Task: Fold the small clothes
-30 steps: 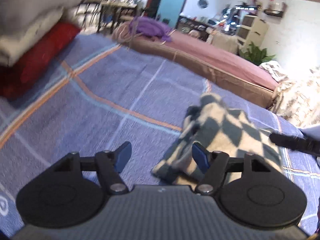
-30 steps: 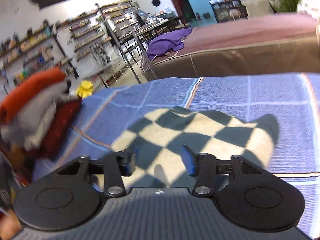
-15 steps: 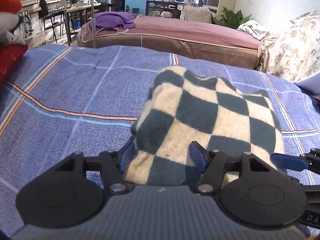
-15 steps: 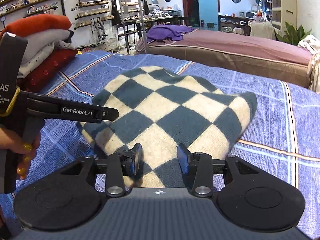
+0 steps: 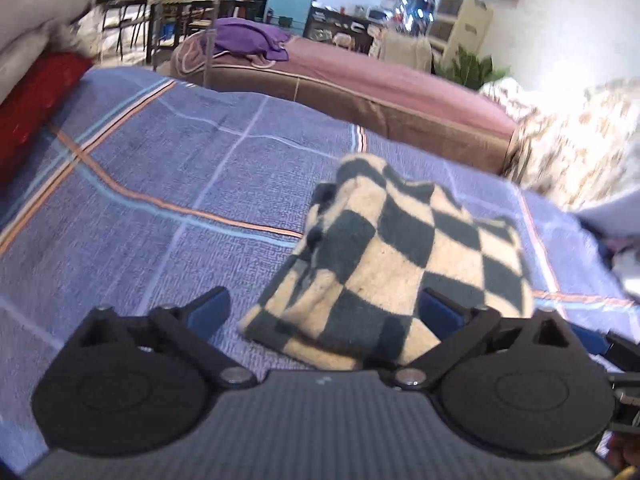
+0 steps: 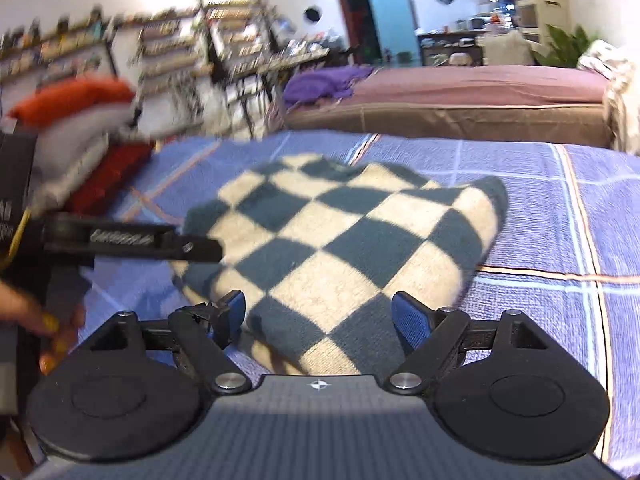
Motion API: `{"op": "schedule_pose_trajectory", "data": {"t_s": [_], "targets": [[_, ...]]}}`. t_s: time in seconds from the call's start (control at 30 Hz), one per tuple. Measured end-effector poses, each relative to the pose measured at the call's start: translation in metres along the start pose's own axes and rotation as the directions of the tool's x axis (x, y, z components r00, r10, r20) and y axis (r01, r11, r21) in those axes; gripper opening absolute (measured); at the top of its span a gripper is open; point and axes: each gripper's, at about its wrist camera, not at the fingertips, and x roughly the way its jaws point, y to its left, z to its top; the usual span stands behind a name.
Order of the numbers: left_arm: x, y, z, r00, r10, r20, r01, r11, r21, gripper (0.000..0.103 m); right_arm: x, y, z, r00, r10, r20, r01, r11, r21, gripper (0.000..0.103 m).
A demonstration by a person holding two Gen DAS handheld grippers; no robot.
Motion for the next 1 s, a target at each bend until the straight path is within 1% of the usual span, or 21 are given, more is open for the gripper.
{"op": "schedule_pose_trajectory", "data": {"t_s": [0.03, 0.07, 0.13, 0.2, 0.23, 0.3, 0.33, 0.43, 0.5, 0.6, 0.63, 0.67, 0.73, 0.77, 0.9, 0.93, 0.97, 1.0], "targets": [[-0.004, 0.008, -0.003, 1.000, -0.025, -0.005, 0.025, 0.998, -0.053, 0.103, -0.006, -0.006, -0.001, 1.000, -0.013, 0.025, 0.012, 0.999, 0.042, 0.103], [-0.007, 0.018, -0.007, 0.998, -0.057, -0.018, 0.055, 0.991, -0.125, 0.103, -0.011, -0.014, -0.003, 0.999, -0.023, 0.041, 0.019, 0.995, 0.102, 0.103], [-0.005, 0.032, -0.016, 0.994, -0.104, -0.038, 0.093, 0.969, -0.229, 0.103, -0.013, -0.035, -0.008, 1.000, -0.002, 0.029, -0.005, 0.970, 0.242, 0.103], [0.005, 0.042, -0.027, 0.986, -0.154, -0.069, 0.126, 0.943, -0.307, 0.103, -0.008, -0.057, -0.017, 0.998, 0.058, -0.004, -0.051, 0.911, 0.410, 0.103], [0.009, 0.044, -0.031, 0.982, -0.169, -0.082, 0.133, 0.932, -0.336, 0.103, -0.006, -0.066, -0.023, 0.997, 0.082, -0.015, -0.064, 0.872, 0.485, 0.103], [0.018, 0.047, -0.039, 0.972, -0.216, -0.087, 0.166, 0.904, -0.394, 0.103, -0.002, -0.079, -0.035, 0.993, 0.120, -0.022, -0.083, 0.794, 0.602, 0.103], [0.022, 0.049, -0.042, 0.968, -0.239, -0.079, 0.186, 0.889, -0.418, 0.103, 0.000, -0.082, -0.038, 0.991, 0.130, -0.025, -0.085, 0.765, 0.639, 0.103], [0.034, 0.051, -0.046, 0.962, -0.270, -0.050, 0.216, 0.859, -0.465, 0.103, 0.005, -0.090, -0.047, 0.989, 0.141, -0.036, -0.076, 0.710, 0.700, 0.103], [0.042, 0.055, -0.047, 0.960, -0.279, -0.037, 0.225, 0.840, -0.494, 0.103, 0.008, -0.095, -0.049, 0.988, 0.151, -0.028, -0.085, 0.687, 0.722, 0.103], [0.053, 0.064, -0.043, 0.954, -0.301, -0.001, 0.251, 0.796, -0.550, 0.103, 0.016, -0.095, -0.043, 0.987, 0.161, -0.030, -0.091, 0.693, 0.716, 0.103], [0.056, 0.066, -0.040, 0.952, -0.307, 0.003, 0.256, 0.789, -0.559, 0.103, 0.021, -0.094, -0.039, 0.985, 0.167, -0.034, -0.093, 0.697, 0.711, 0.103], [0.061, 0.067, -0.035, 0.950, -0.311, 0.002, 0.259, 0.786, -0.561, 0.103, 0.026, -0.095, -0.036, 0.984, 0.174, -0.034, -0.099, 0.697, 0.710, 0.103], [0.070, 0.065, -0.028, 0.949, -0.316, 0.003, 0.266, 0.796, -0.544, 0.102, 0.038, -0.096, -0.028, 0.980, 0.198, -0.024, -0.121, 0.687, 0.717, 0.103], [0.075, 0.063, -0.025, 0.949, -0.315, 0.004, 0.267, 0.800, -0.538, 0.102, 0.046, -0.097, -0.025, 0.977, 0.211, -0.016, -0.134, 0.675, 0.725, 0.103], [0.091, 0.056, -0.019, 0.950, -0.311, 0.021, 0.276, 0.806, -0.524, 0.100, 0.071, -0.105, -0.016, 0.970, 0.243, 0.014, -0.161, 0.597, 0.786, 0.103], [0.094, 0.055, -0.018, 0.951, -0.309, 0.033, 0.280, 0.807, -0.520, 0.098, 0.076, -0.105, -0.014, 0.970, 0.242, 0.013, -0.158, 0.591, 0.791, 0.103], [0.096, 0.057, -0.019, 0.951, -0.306, 0.045, 0.284, 0.806, -0.520, 0.097, 0.079, -0.104, -0.011, 0.970, 0.242, 0.013, -0.160, 0.597, 0.786, 0.103], [0.099, 0.057, -0.019, 0.952, -0.302, 0.055, 0.285, 0.804, -0.523, 0.093, 0.082, -0.100, -0.006, 0.969, 0.245, 0.008, -0.162, 0.613, 0.773, 0.103]]}}
